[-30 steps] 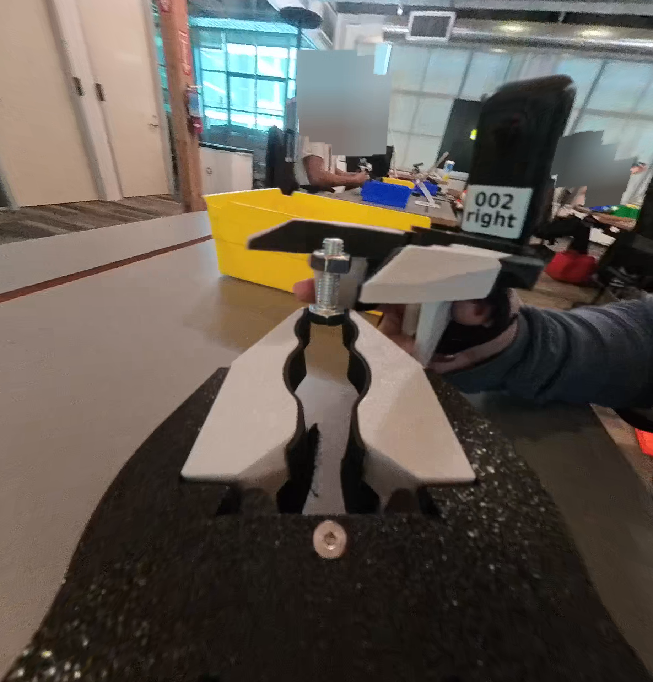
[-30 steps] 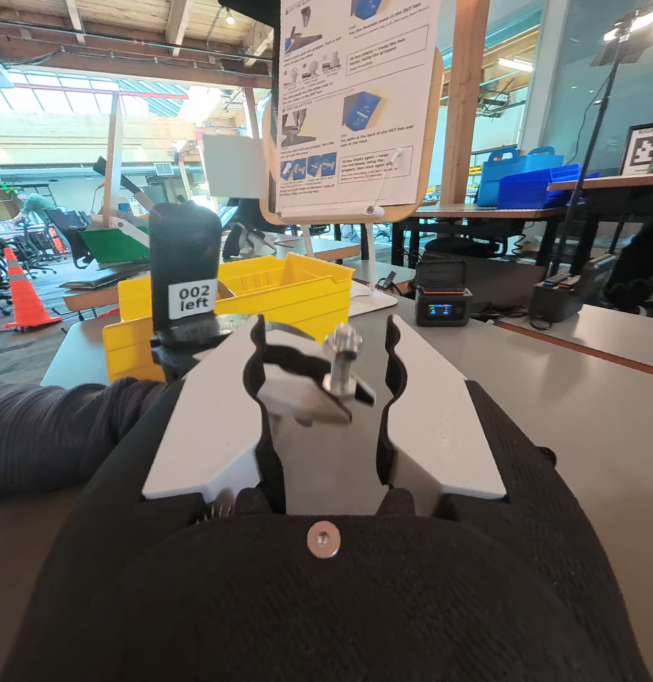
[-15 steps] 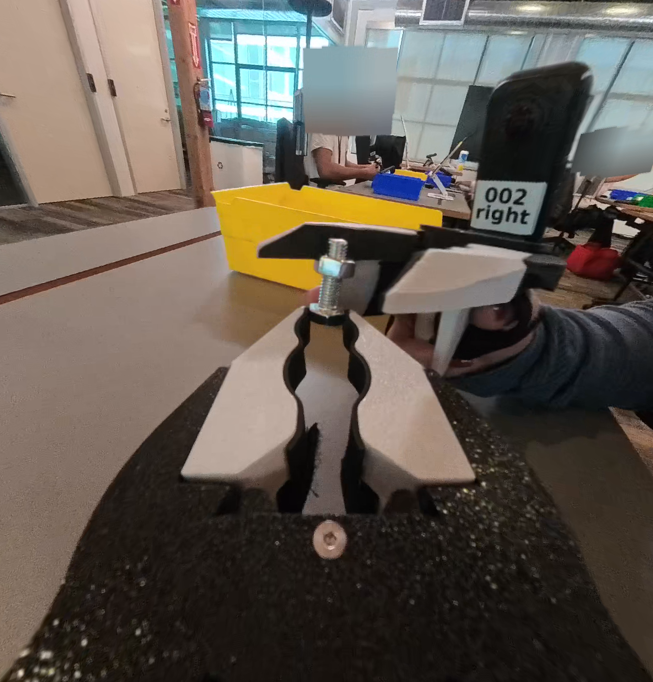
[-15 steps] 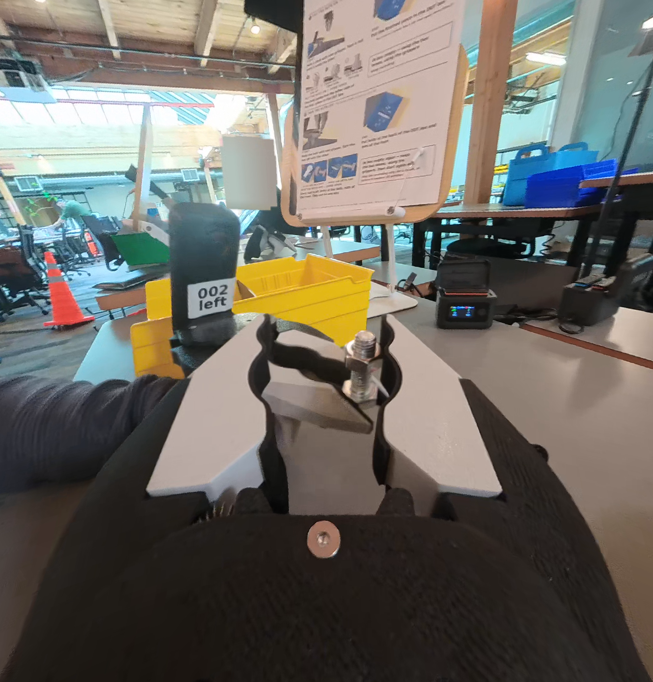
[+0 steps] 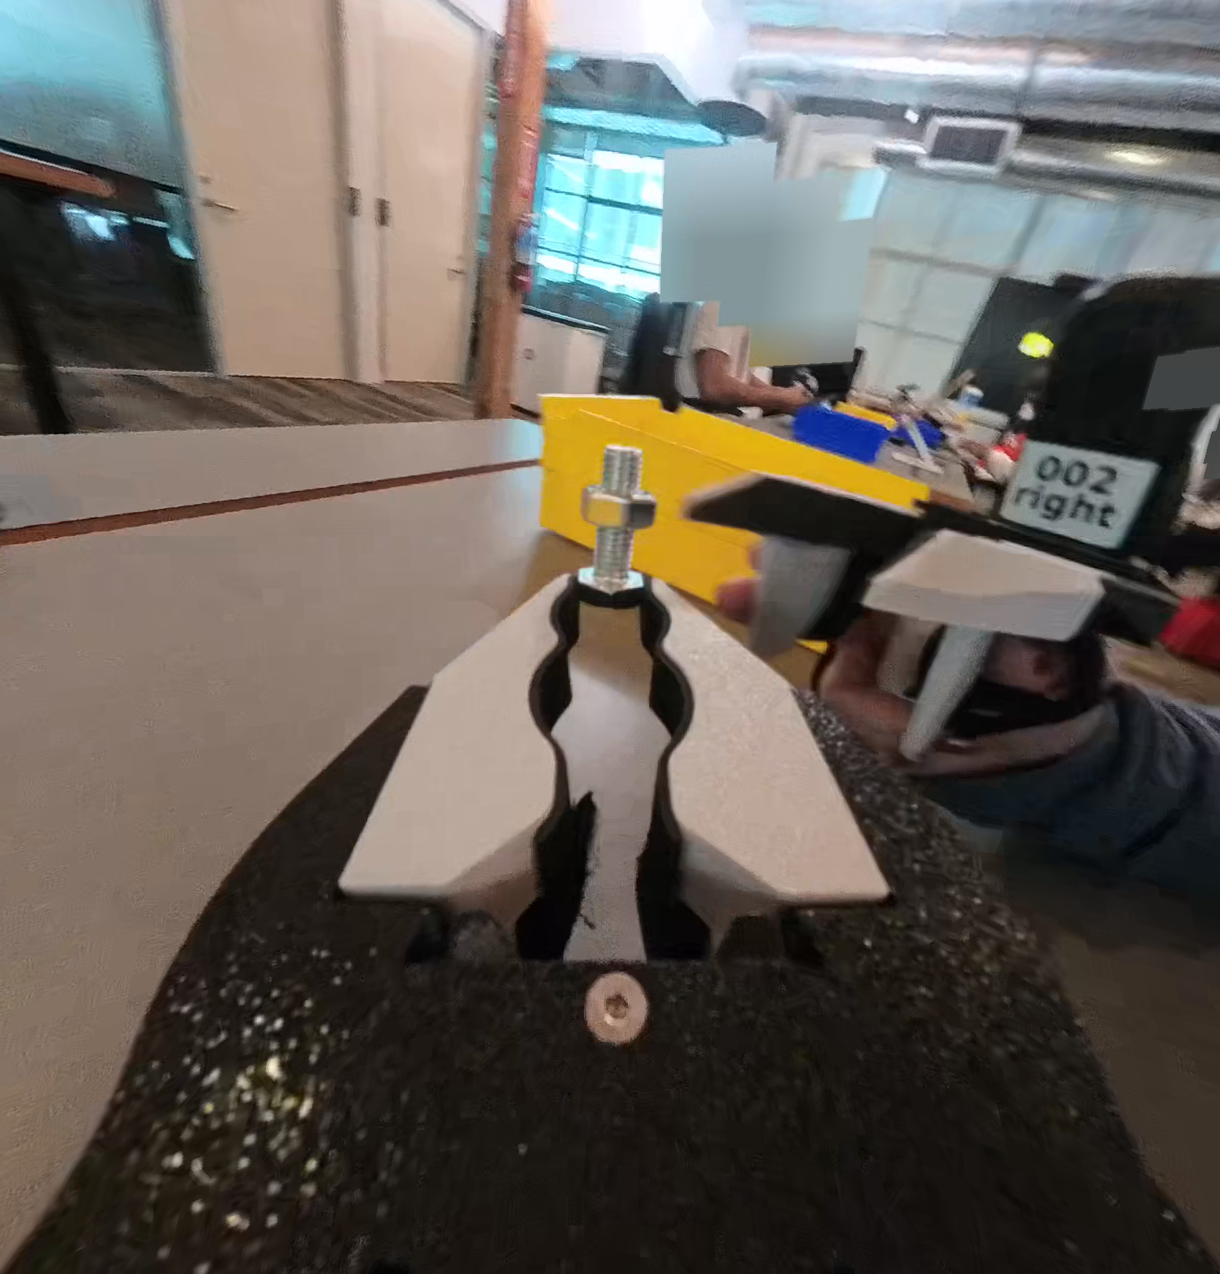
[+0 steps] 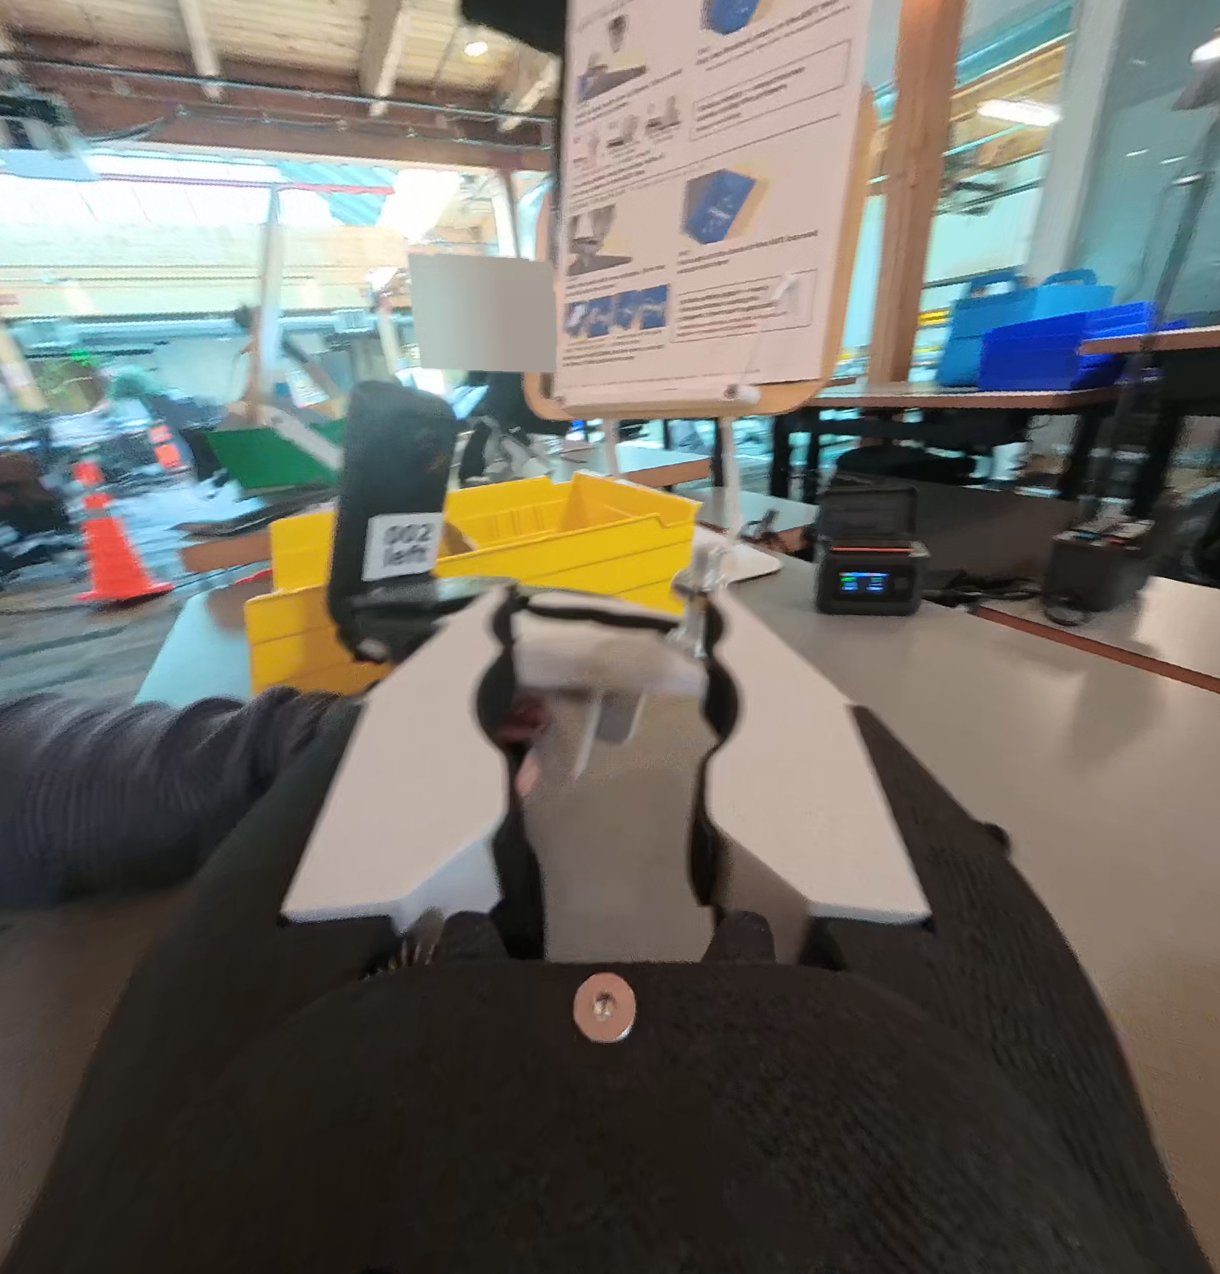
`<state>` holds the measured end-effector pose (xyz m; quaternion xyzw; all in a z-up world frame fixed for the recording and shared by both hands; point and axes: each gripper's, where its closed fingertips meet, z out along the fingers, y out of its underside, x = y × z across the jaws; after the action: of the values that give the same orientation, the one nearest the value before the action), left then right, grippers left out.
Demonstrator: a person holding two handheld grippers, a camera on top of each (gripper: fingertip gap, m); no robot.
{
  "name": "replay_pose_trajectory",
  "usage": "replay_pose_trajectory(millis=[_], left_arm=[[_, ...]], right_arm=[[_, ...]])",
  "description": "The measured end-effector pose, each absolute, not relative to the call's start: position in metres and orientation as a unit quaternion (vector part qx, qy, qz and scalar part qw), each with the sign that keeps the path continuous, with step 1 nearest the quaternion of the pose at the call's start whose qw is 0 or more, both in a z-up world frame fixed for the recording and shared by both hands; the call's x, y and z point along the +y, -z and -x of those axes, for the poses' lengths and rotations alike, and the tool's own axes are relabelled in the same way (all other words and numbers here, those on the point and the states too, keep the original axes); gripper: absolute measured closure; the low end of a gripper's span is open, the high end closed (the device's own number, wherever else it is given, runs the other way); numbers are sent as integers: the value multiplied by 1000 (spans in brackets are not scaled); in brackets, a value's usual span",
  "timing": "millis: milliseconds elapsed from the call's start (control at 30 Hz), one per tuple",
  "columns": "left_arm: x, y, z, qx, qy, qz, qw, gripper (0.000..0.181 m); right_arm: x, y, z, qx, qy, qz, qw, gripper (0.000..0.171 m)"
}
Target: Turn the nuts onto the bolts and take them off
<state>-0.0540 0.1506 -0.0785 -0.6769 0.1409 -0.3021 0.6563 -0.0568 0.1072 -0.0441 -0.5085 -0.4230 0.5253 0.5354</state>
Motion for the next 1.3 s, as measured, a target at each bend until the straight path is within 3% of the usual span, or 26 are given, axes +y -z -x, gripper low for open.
replay_pose_trajectory(millis=[33, 200, 333, 433, 500, 700, 833, 900, 933, 967, 1300], left_arm=[[151, 77, 68, 108, 299, 674, 667, 166], [139, 79, 30, 192, 344, 666, 634, 166], [126, 87, 3, 258, 363, 661, 604, 166], [143, 82, 34, 188, 321, 672, 640, 166], [151, 79, 59, 133, 318, 676, 652, 166], [129, 87, 12, 250, 335, 667, 617, 166], [138, 89, 23, 214, 312, 680, 629, 166], [147, 87, 46, 160, 287, 688, 647, 166], [149, 87, 54, 141, 275, 694, 650, 166], [147, 88, 56, 141, 272, 695, 650, 166], [145, 89, 34, 257, 152, 685, 665, 166]], right_arm=[[100, 46, 57, -439, -534, 503, 518, 138], [118, 45, 55, -396, -504, 528, 558, 111], [116, 47, 57, -396, -521, 530, 540, 113], [112, 51, 60, -406, -510, 534, 538, 107], [108, 49, 60, -411, -520, 527, 532, 118], [119, 50, 58, -381, -516, 542, 543, 108], [113, 48, 60, -388, -520, 539, 538, 105], [108, 47, 59, -396, -525, 532, 533, 107], [107, 48, 58, -405, -519, 529, 535, 124], [112, 47, 56, -394, -507, 533, 550, 125], [136, 52, 48, -356, -482, 572, 561, 158]])
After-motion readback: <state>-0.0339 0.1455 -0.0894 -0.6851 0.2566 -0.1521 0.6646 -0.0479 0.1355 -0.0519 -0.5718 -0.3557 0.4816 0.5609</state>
